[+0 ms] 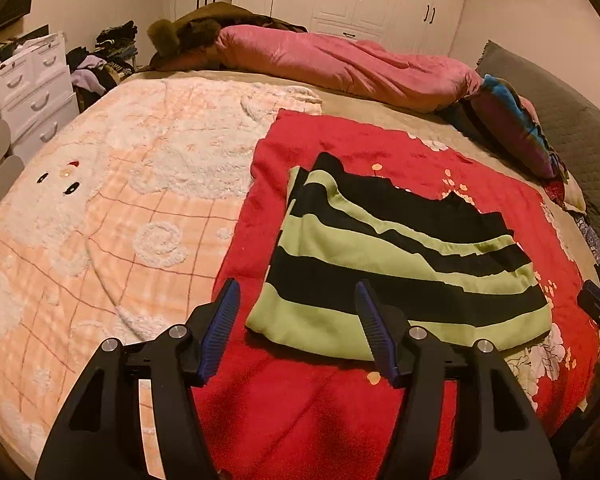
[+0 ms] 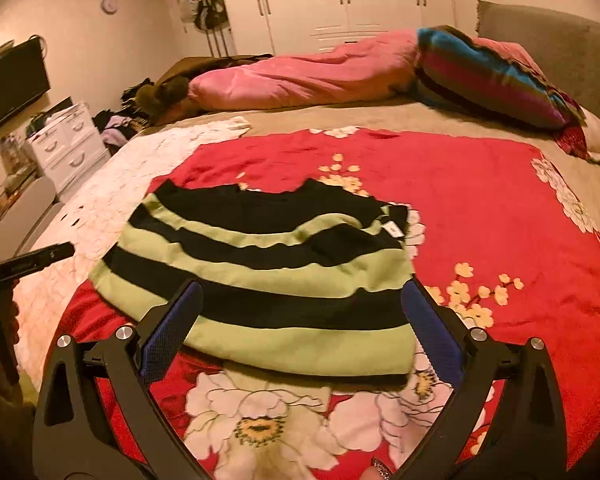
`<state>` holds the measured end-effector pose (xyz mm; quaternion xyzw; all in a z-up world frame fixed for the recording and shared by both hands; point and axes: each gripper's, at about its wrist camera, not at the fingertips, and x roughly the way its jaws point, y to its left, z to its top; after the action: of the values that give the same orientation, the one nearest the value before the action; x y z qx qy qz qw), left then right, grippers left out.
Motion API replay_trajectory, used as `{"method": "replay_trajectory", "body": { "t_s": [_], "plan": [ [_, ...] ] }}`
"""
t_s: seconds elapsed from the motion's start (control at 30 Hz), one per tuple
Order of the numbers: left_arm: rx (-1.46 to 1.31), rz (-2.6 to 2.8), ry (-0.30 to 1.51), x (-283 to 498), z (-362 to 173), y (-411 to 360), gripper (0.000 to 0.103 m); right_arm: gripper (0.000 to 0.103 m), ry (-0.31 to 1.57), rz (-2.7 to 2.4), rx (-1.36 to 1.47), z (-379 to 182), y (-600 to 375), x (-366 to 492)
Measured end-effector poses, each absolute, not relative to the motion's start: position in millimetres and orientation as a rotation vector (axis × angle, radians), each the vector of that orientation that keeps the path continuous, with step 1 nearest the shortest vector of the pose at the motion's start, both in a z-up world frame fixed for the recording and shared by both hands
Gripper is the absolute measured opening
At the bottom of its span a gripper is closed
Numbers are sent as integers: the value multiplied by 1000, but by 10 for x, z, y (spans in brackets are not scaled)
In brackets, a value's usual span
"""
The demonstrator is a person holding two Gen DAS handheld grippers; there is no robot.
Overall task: Fold small clothes
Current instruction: 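Open both tools and pull them back from the folded bundle, then move the left tool to the bundle end and grasp it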
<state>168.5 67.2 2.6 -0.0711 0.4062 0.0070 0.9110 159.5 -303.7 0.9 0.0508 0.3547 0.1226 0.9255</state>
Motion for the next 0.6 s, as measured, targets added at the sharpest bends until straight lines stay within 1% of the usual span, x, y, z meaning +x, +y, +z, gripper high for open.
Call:
{"method": "replay_trajectory", "body": {
  "t_s": [0.2,0.27,0.53,0.6],
  "plan": [
    [-153,34,835,1657,36,777,60,94,740,308,50,7,-2709,1535],
    [-156,45,834,1650,29,817,85,94,748,334,22,-8,-2550,1517],
    [-187,68,836,1645,-34,1006,85,94,761,424,-88,-79,-1968,1404],
    [-191,78,840,1650,-58,1052,86,94,762,451,-104,-96,-1848,1379]
  ]
}}
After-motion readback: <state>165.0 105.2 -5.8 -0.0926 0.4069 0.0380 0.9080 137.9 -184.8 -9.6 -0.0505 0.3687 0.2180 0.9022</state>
